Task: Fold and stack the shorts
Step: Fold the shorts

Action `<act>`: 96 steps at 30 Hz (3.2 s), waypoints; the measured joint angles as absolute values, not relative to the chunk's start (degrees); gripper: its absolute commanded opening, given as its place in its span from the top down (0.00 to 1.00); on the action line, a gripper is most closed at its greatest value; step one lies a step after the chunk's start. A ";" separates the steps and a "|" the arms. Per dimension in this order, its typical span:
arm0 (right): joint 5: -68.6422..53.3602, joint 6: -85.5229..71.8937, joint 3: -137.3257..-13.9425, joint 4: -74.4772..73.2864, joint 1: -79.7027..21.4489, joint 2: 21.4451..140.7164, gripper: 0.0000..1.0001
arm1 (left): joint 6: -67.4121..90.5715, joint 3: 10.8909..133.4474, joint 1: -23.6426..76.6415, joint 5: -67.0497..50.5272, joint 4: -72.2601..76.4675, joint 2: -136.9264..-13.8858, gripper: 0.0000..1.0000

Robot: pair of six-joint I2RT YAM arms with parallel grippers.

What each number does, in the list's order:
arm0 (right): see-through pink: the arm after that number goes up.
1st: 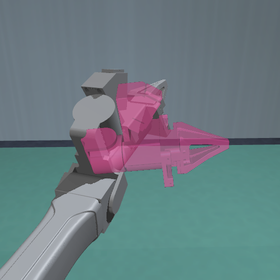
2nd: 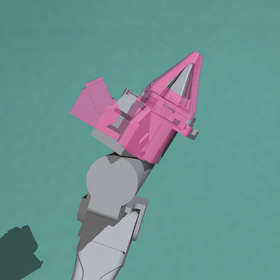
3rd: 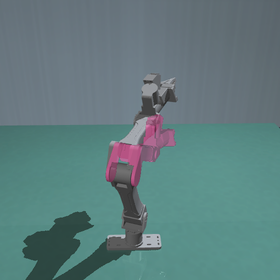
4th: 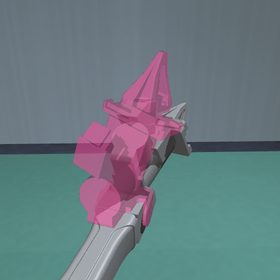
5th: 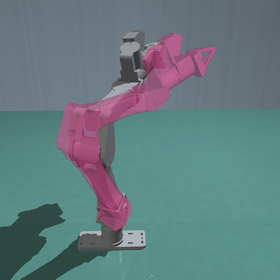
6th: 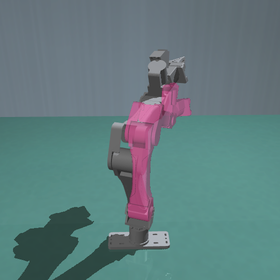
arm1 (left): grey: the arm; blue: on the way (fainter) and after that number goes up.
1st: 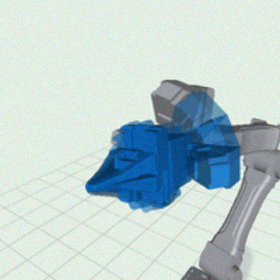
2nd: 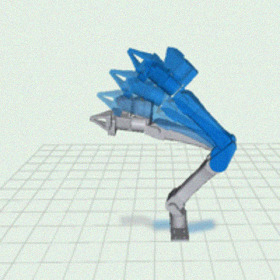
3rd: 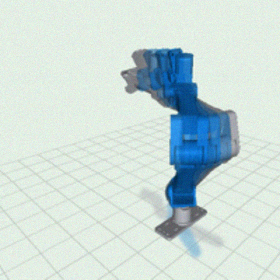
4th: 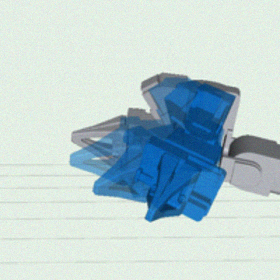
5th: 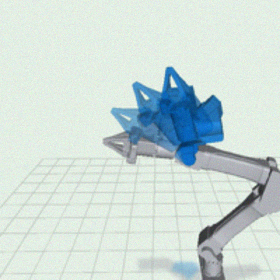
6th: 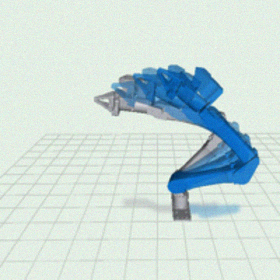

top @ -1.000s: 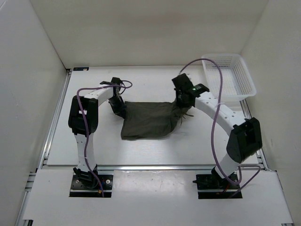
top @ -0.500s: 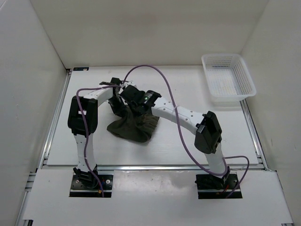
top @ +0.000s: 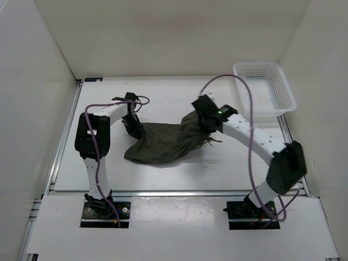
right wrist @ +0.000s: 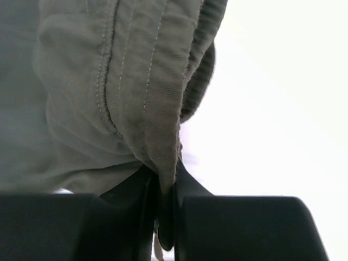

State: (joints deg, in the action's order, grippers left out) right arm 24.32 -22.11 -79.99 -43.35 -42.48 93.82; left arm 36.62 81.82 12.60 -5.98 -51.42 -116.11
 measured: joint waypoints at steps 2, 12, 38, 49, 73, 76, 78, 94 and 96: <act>24.69 -22.48 -74.11 -43.29 -38.74 87.48 1.00 | 36.49 81.01 13.06 -5.45 -51.48 -115.48 0.90; 25.80 -21.91 -59.64 -43.62 -25.47 74.94 1.00 | 37.41 78.11 17.34 -4.99 -52.05 -112.42 0.90; 30.89 -14.85 -104.14 -46.98 -57.12 109.89 0.63 | 38.41 77.10 17.58 -3.81 -52.16 -112.12 0.90; 28.25 -16.62 -96.92 -44.69 -60.53 102.52 0.25 | 36.60 78.94 6.90 -0.97 -57.84 -108.29 0.75; 18.85 -26.98 -65.23 -40.84 -35.11 79.70 0.19 | 29.15 109.23 26.30 -2.66 -62.72 -126.45 0.38; 18.68 -26.94 -64.18 -40.58 -34.11 78.65 0.19 | 29.19 109.25 26.04 -3.31 -63.09 -127.81 0.87; 18.63 -26.81 -63.83 -40.60 -33.41 78.46 0.19 | 28.82 109.34 26.02 -3.68 -63.42 -127.63 0.90; 18.57 -25.69 -63.83 -40.51 -32.25 78.46 0.19 | 33.30 91.83 18.28 -2.02 -65.28 -101.08 0.89; 18.28 -25.50 -63.83 -40.51 -32.25 78.46 0.18 | 34.00 88.82 17.17 -1.78 -64.58 -101.01 0.53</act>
State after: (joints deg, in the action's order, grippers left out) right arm 18.28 -25.50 -63.83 -40.51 -32.25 78.46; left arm 34.00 88.82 17.17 -1.78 -64.58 -101.01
